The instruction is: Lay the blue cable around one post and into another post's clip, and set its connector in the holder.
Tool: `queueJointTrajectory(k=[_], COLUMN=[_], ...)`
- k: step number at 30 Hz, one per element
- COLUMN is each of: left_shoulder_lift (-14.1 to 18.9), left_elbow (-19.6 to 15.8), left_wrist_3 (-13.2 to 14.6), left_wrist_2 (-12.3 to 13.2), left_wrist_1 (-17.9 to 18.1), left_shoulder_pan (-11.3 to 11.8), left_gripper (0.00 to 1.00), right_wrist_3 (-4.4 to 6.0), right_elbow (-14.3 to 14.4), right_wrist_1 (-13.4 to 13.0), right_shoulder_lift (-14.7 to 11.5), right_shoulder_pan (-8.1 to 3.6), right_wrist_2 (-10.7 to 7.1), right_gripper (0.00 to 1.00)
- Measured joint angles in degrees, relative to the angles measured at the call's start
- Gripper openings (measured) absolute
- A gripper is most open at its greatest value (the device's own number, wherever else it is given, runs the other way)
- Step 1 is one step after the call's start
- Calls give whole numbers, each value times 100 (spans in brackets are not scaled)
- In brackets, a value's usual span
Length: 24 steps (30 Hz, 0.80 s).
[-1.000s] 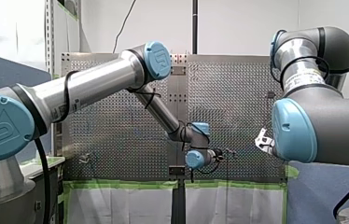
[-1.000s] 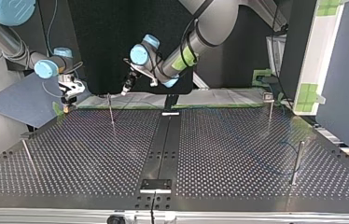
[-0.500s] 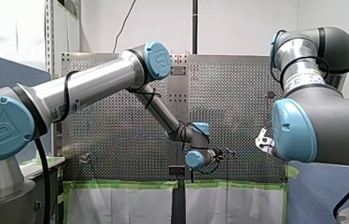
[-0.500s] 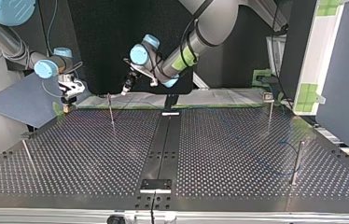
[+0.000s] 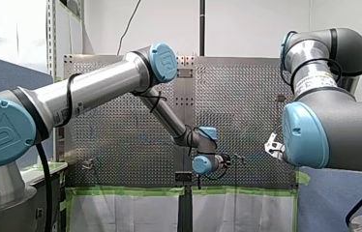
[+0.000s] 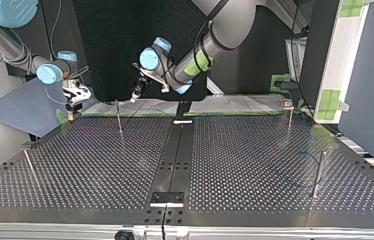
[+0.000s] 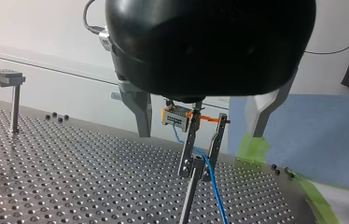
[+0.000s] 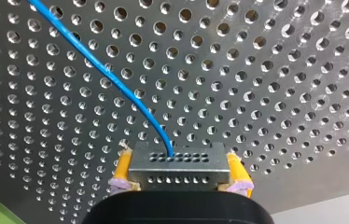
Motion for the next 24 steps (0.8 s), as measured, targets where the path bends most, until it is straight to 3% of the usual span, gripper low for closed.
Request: queueJointTrajectory(k=[7, 13, 18, 24], left_shoulder_lift=[8, 188, 472, 858], left_elbow=[-26, -228, -517, -904], left_wrist_3=[13, 207, 238, 250], left_wrist_2=[-12, -39, -203, -571], left_wrist_1=[-86, -280, -117, 203], left_shoulder_pan=[-24, -109, -132, -196], left_gripper=[99, 99, 99, 99], right_wrist_3=[0, 0, 63, 106], right_elbow=[1, 2, 1, 1], right_wrist_1=[0, 6, -11, -25], right_shoulder_lift=[1, 1, 1, 0], right_shoulder_pan=[5, 1, -11, -20], right_wrist_2=[0, -10, -91, -162], right_gripper=[0, 0, 0, 0])
